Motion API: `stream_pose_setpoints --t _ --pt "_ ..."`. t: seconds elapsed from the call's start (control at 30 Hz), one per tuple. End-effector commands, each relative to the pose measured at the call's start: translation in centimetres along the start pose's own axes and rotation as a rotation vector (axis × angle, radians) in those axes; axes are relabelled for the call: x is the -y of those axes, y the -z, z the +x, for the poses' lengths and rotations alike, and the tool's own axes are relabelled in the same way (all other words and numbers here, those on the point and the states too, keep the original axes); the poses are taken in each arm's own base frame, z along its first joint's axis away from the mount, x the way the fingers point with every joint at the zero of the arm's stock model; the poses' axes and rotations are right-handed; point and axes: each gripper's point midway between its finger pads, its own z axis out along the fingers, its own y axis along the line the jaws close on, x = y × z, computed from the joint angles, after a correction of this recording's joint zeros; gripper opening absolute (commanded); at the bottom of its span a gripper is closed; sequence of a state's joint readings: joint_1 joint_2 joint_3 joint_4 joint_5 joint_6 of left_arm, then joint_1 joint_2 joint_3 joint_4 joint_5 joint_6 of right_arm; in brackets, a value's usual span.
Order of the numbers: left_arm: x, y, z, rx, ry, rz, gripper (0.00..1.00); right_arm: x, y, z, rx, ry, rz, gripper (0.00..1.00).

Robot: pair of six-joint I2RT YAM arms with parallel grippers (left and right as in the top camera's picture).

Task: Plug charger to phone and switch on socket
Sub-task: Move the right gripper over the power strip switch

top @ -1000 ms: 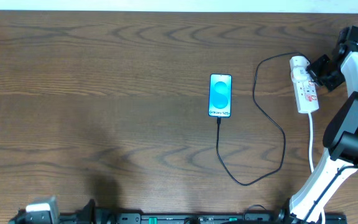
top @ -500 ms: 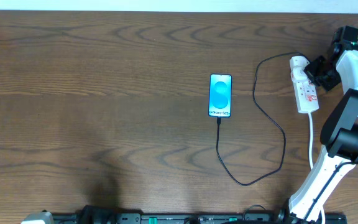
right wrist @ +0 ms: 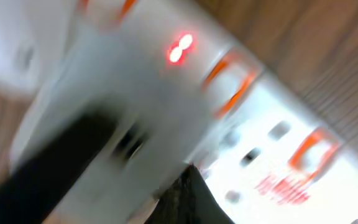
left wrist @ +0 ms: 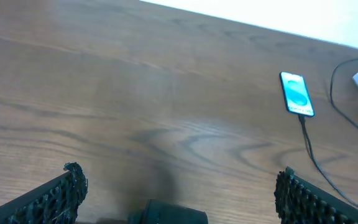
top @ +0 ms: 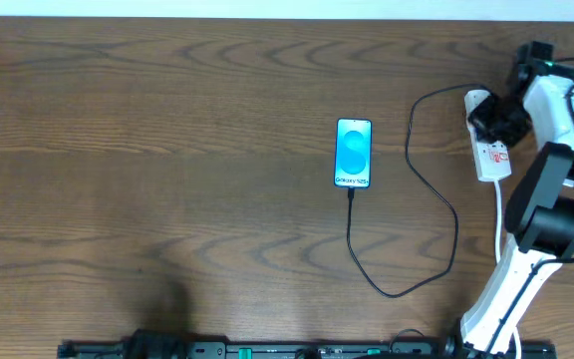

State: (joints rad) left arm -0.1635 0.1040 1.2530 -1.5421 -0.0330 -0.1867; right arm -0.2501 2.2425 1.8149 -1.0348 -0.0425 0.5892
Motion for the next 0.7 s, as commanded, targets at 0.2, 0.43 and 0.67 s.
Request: stream_pose_setpoints --t 0.2,0.43,0.67 --pt "-0.6 1.4 0.7 0.101 0.024 -0.004 0.98 -3.9 15.4 0.5 0.274 0.157 -0.223 0.01" --pt "-0.7 1.5 0.8 0.108 0.038 -0.033 0.98 -3.9 25.9 2.3 0.486 0.192 -0.355 0.01" --pt "-0.7 1.5 0.8 0.109 0.038 -0.034 0.98 -2.4 32.4 5.1 0.6 0.202 -0.432 0.08"
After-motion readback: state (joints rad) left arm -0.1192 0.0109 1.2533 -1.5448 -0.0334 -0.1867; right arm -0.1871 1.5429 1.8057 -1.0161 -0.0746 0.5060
